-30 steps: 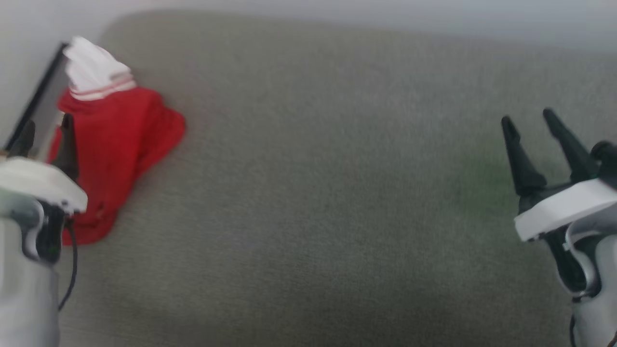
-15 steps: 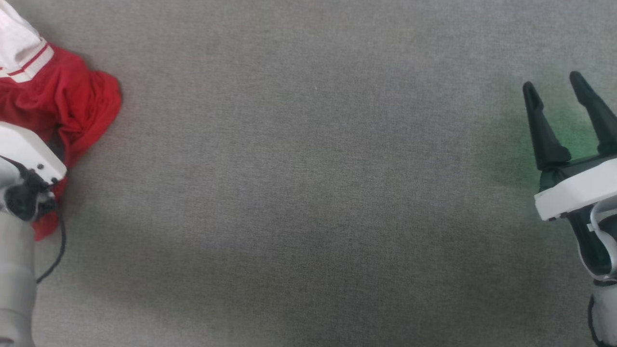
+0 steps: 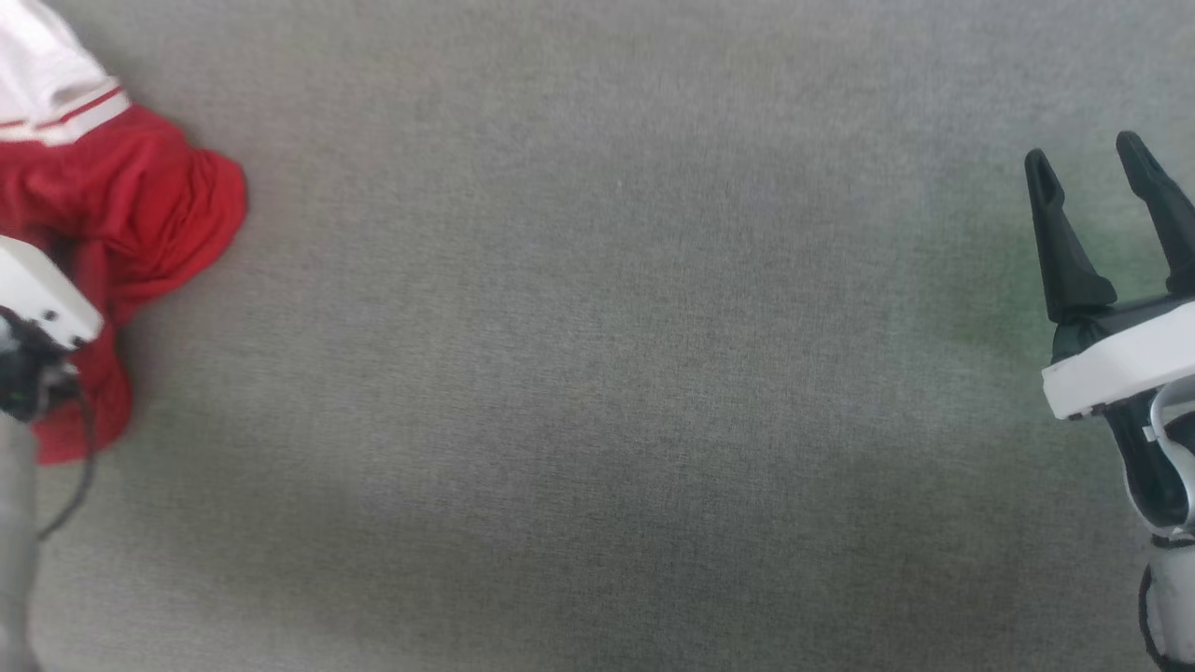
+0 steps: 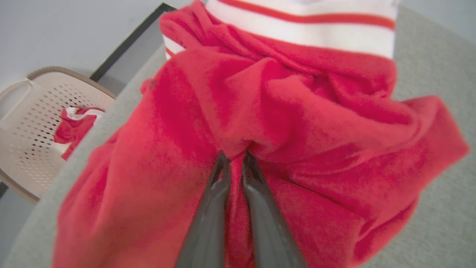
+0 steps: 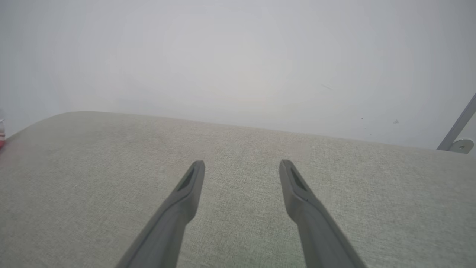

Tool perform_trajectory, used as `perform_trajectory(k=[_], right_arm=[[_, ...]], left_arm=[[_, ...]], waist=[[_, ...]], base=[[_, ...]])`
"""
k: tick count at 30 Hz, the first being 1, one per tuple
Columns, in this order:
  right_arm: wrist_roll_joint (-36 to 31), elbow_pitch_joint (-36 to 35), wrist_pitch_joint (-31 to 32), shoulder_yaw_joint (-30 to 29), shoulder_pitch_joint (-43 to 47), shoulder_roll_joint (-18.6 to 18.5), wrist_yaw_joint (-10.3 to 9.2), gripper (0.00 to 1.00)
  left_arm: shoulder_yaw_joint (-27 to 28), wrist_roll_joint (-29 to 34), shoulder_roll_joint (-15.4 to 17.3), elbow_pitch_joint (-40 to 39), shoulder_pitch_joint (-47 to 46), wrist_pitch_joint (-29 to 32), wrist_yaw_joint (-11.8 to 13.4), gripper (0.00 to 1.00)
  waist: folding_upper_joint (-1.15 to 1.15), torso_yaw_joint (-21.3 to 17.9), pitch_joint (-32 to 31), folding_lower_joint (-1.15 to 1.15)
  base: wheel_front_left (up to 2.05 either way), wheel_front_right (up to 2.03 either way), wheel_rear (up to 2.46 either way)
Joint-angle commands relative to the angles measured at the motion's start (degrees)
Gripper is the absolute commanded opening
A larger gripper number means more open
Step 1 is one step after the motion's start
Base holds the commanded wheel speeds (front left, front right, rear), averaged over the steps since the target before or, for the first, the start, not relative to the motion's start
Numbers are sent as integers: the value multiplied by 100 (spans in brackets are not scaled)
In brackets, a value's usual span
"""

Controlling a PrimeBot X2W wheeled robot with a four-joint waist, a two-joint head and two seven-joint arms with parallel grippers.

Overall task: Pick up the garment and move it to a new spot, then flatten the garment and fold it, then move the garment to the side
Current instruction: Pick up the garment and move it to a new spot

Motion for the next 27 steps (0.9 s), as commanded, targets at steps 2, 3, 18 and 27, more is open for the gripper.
perform_trajectory(k=[2,3,18,27], right_arm=[[17,52,-77,-31,73,41,2,100],[23,84,-102,-37,85,54,2,100],[114,423,-369,-121,492,311,2,100],[146,489,-503,-196,652,471,2,100]], left_arm=[[-107,107,170,-143,-102,-183,-32,0],[-159,114,232,-215,-133,-256,-39,0],[-1121,-219,1147,-2423,-84,-19,-40,0],[-1086,-361,1437,-4509,476,1044,364,0]], waist=[[0,36,-227,0],[0,42,-309,0],[0,70,-1425,0],[0,-193,-1773,0]], base=[[0,0,0],[0,0,0],[0,0,0],[0,0,0]])
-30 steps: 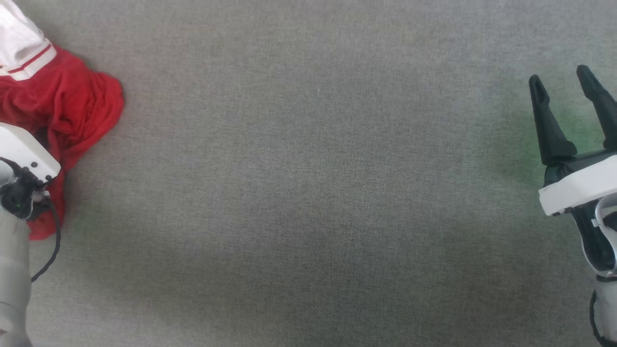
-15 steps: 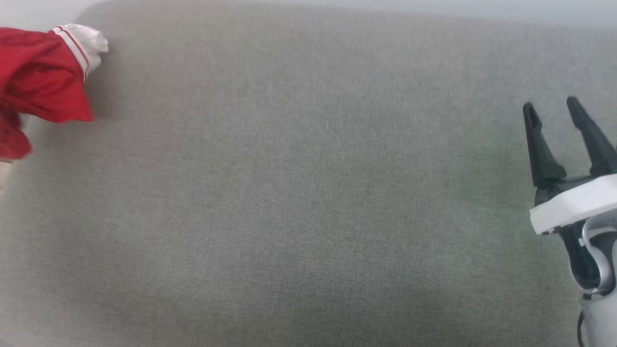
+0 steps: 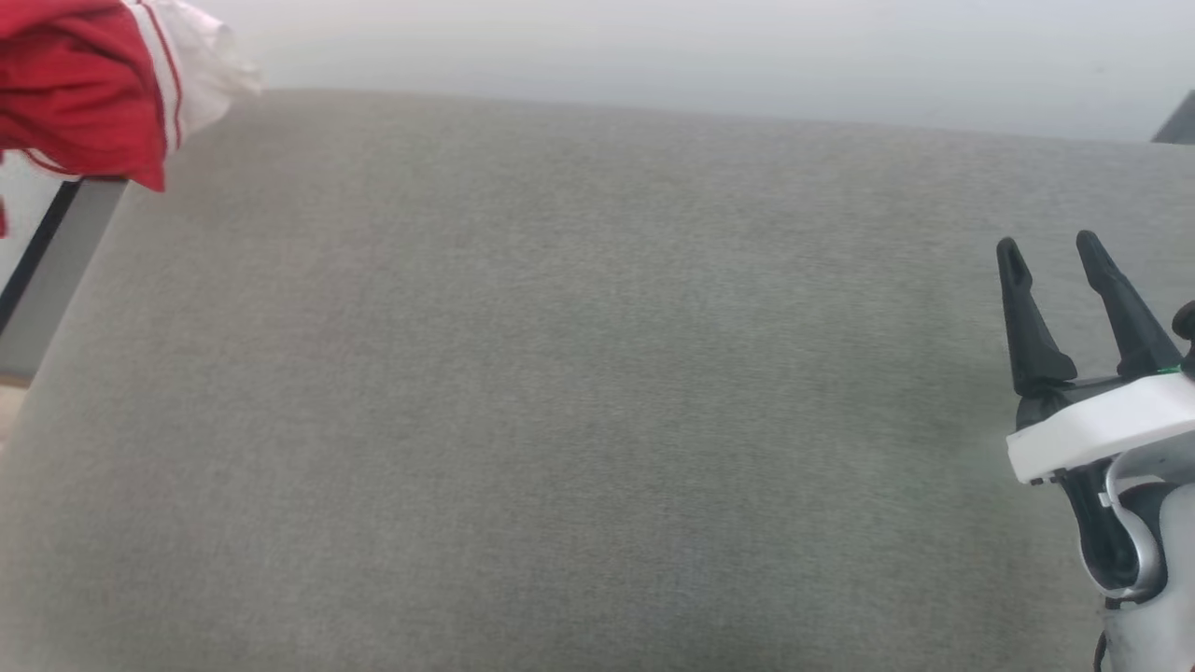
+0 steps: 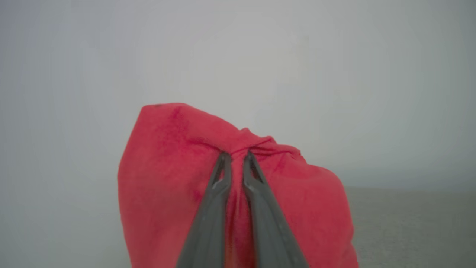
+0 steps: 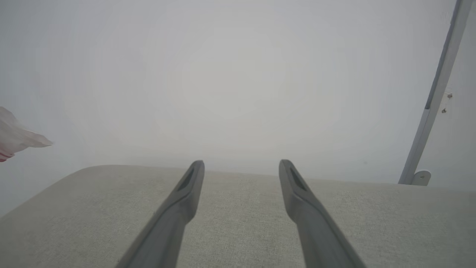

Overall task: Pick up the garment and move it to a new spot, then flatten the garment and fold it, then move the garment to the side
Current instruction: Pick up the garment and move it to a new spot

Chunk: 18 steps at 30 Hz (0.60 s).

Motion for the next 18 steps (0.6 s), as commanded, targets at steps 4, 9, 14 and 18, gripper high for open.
perform_trajectory(k=[4,9,14,18], right_arm=[[-1,-4,-76,-98,72,52,2,100],[-15,9,-116,-195,48,68,2,100],[-13,22,-175,-260,-4,89,2,100],[-10,58,-224,-333,-29,117,2,100]], left_arm=[[81,-154,55,-1241,539,520,352,0],[44,-248,-24,-2421,1025,1001,739,0],[-95,-262,-138,-3109,1300,1314,981,0],[-283,-221,-298,-3568,1387,1488,1153,0]], waist=[[0,-336,-100,0],[0,-737,-103,0],[0,-1120,-72,0],[0,-1504,-12,0]], base=[[0,0,0],[0,0,0],[0,0,0],[0,0,0]])
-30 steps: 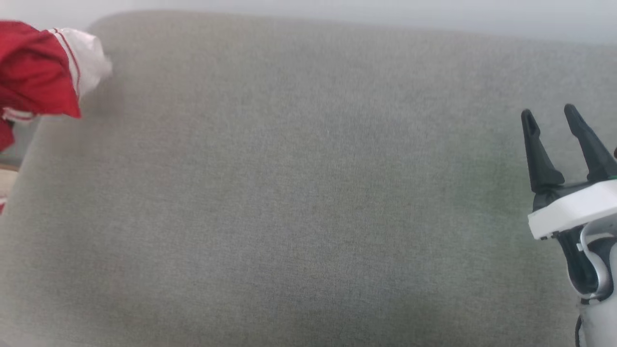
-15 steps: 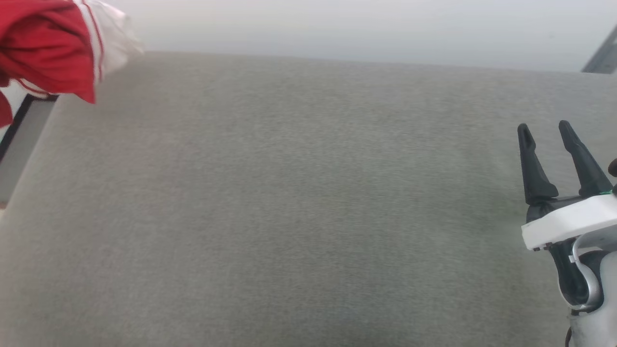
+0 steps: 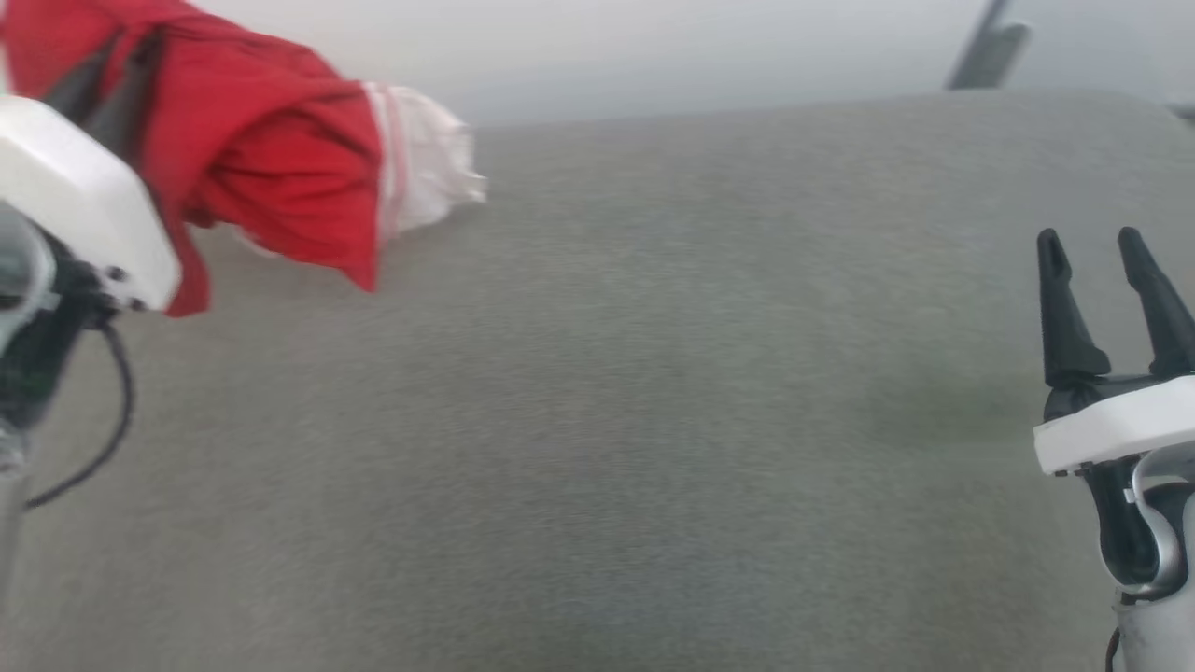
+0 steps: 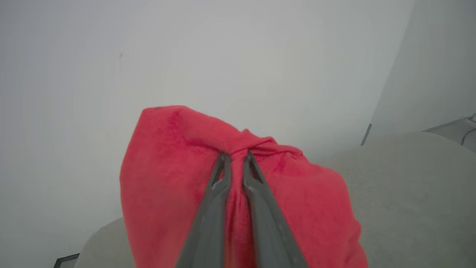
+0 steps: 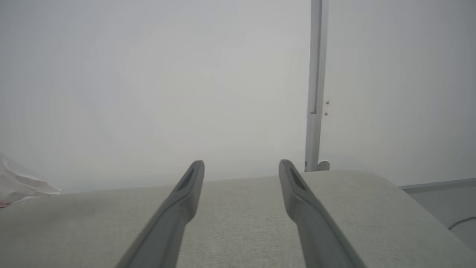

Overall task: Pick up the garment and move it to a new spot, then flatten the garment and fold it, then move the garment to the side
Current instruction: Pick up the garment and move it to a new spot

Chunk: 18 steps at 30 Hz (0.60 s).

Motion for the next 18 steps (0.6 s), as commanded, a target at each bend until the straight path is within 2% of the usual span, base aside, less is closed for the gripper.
perform_trajectory(k=[1,9,18], right_arm=[[-10,10,-61,-41,-33,28,2,100],[20,122,-219,-172,-13,141,2,100],[73,345,-411,-72,47,306,2,100]], left_arm=[[-68,13,-65,-107,34,30,34,0],[-593,102,-557,-324,-172,150,168,0],[-1044,65,-939,28,286,114,258,0]], waist=[[0,-316,68,0],[0,-832,262,0],[0,-976,452,0]], base=[[0,0,0],[0,0,0],[0,0,0]])
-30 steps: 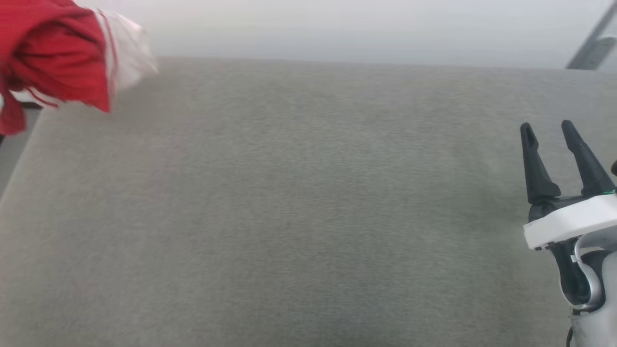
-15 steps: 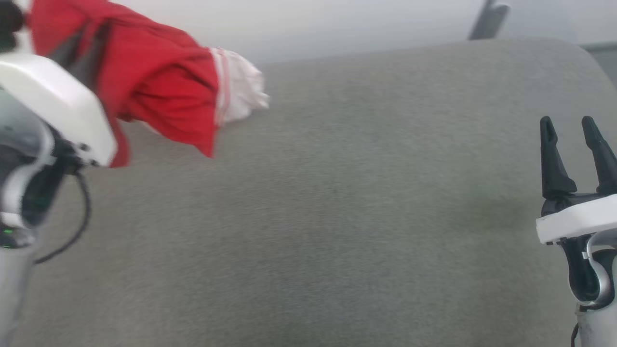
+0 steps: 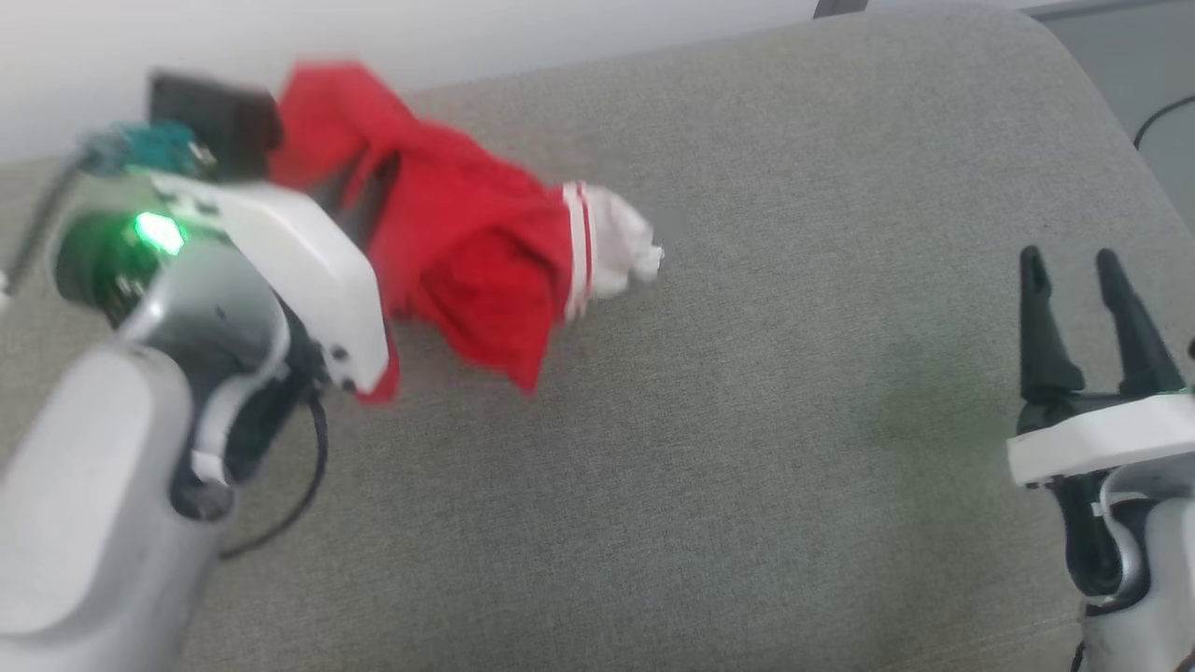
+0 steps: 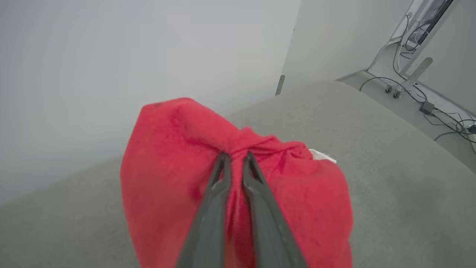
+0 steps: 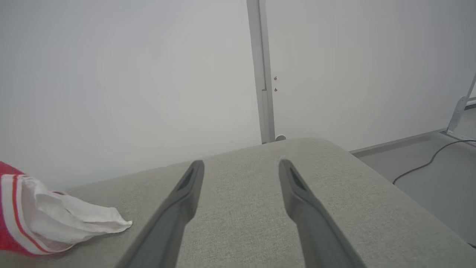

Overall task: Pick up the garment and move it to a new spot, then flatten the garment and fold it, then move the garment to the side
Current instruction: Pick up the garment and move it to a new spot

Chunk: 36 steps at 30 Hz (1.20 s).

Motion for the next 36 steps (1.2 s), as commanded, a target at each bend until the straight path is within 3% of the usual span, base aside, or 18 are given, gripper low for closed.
perform_trajectory(k=[1,12,21,24,25,26,36], right_arm=[[33,46,-64,24,20,22,2,100],[101,368,-197,277,-2,41,2,100],[121,426,-171,371,-27,-50,2,100],[113,439,-141,397,15,-87,2,100],[119,442,-132,401,26,-100,2,100],[118,444,-119,407,42,-102,2,100],[141,415,-6,382,220,-219,2,100]], left_arm=[[-52,-32,-19,115,199,-15,10,0],[-589,-28,-223,1549,1145,-267,-173,0],[-829,-183,-546,2753,1185,-480,-466,0],[-914,-235,-656,3077,1157,-514,-591,37],[-904,-216,-683,3143,1110,-572,-614,84],[-903,-217,-712,3196,1067,-619,-655,100],[-657,-314,-594,3099,930,-1217,-873,100]], waist=[[0,0,17,0],[0,122,-22,0],[0,241,-125,0],[0,308,-194,0],[0,335,-222,0],[0,363,-257,0],[0,704,-698,0]], base=[[0,0,0],[0,0,0],[0,0,0],[0,0,0],[0,0,0],[0,0,0],[0,0,0]])
